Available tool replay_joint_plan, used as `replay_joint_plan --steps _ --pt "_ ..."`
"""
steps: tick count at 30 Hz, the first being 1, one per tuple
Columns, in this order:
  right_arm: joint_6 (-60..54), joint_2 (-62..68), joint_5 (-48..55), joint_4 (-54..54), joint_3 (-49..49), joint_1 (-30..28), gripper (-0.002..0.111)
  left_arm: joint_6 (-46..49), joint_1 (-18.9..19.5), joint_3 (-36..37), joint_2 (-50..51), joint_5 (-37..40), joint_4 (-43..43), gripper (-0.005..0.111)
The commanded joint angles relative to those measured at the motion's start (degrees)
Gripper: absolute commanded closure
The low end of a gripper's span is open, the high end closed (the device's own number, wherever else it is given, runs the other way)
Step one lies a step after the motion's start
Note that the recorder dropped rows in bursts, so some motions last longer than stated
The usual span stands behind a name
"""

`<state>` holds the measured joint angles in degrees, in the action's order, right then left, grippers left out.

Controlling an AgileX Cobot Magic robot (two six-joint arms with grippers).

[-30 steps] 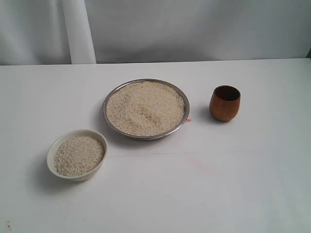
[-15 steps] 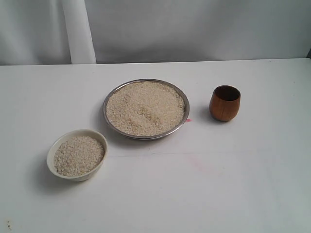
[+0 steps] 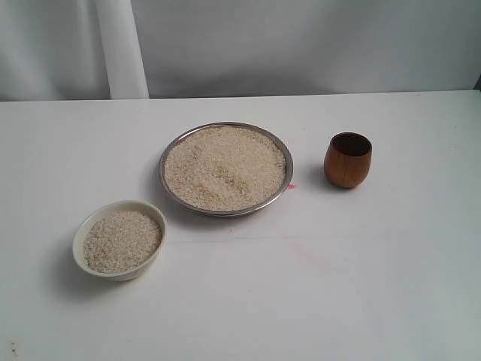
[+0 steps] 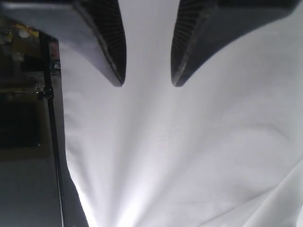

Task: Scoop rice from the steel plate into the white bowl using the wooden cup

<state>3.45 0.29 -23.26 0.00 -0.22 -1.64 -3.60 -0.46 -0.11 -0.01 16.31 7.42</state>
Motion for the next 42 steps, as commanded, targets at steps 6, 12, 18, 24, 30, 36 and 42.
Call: replay_joint_plan --steps 6,12,18,24,30,36,42 --pt "0.0 -0.3 -0.9 0.5 0.2 -0.3 0.078 -0.4 -0.2 0.1 0.0 -0.6 -0.5 0.107" --pt "0.0 -0.3 -1.3 0.5 0.2 -0.3 0.078 -0.4 -0.2 0.1 0.0 -0.6 -0.5 0.107" --pt "9.5 -0.3 -2.1 0.6 0.2 -0.3 0.078 -0.4 -0.2 0.1 0.0 -0.6 -0.5 0.107" --pt "25.9 -0.3 0.1 -12.4 0.2 -0.3 0.078 -0.4 -0.2 0.1 0.0 -0.6 -0.5 0.107" --pt "28.8 -0.3 -1.0 -12.7 0.2 -0.3 0.078 -0.4 -0.2 0.1 0.0 -0.6 -0.5 0.107" --pt "30.0 -0.3 10.0 -12.5 -3.2 -0.3 0.082 -0.4 -0.2 0.1 0.0 -0.6 -0.5 0.107" --pt "31.3 4.3 11.6 -15.7 -9.6 -0.3 0.084 -0.4 -0.2 0.1 0.0 -0.6 -0.5 0.107"
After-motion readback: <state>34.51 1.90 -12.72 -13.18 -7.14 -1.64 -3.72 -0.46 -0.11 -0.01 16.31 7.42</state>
